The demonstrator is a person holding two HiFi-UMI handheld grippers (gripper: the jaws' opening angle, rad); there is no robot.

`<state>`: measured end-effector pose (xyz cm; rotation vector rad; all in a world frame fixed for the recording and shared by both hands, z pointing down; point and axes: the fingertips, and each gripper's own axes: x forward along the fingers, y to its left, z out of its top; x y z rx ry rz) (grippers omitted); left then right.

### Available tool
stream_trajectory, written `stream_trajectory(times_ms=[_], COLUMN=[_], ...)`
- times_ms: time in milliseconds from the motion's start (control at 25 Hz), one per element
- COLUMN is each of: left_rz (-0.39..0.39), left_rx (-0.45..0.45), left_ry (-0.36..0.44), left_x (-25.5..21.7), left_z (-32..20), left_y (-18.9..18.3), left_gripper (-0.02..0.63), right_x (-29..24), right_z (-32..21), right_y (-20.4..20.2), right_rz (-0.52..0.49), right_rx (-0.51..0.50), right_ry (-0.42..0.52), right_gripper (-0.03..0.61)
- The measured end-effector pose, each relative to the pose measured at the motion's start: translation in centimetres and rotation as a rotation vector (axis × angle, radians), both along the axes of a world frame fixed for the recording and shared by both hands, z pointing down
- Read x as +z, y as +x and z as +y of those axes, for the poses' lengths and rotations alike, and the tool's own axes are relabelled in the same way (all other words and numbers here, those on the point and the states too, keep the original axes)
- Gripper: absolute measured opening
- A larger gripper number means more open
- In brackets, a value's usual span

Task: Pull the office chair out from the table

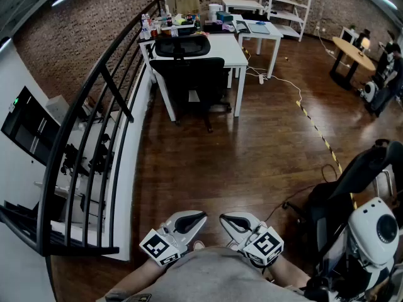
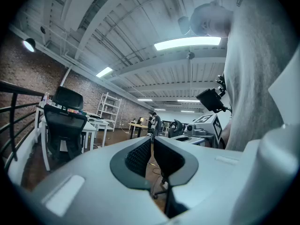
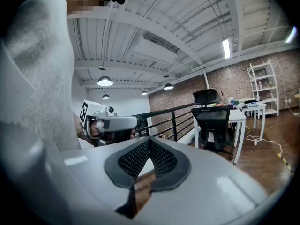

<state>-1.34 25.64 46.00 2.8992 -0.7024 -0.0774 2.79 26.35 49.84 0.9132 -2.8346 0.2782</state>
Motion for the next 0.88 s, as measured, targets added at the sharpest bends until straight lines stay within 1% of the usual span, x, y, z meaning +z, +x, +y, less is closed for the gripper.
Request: stream_trajectory(times_ms=[160,320,560,720,800,880], left_rz=[0.001,0.009,0.014,0.023,0.033,0.041], left_rx=[0.001,0.017,0.052,0.052,0.045,0.039], left_ry=[-0.014,-0.011,0.005,0.011,0.020,0.039], left_x=[0.3,0.3,0.0,-0.3,-0.9,-1.6], left_z=[-0.6,-1.2,-2.5,-4.0,-4.8,-5.9], left_y=[-0.9,-2.1,-4.3,-6.1,-6.8,-7.0], left_gripper=[0.012,0.012,0.012,0.020,0.034,0.049], right_x=[0.0,0.2,-0.2,-0.8,-1.4,-2.1], right_z=[-0.7,-1.4,-2.5,-3.7,-4.6,-5.7], right_y=[-0.8,-2.1,-4.3,-5.6,-6.0,-6.1], right_rz=[0.015,0.023,0.038,0.046,0.046,0.042], right_rx=[0.005,0.019,0.067,0.094,0.099,0.105], right_ry=[-0.002,-0.003,0.008,0.023,0.035,0.059], right_gripper=[0.006,0.006,0.006,0.011,0.020,0.049])
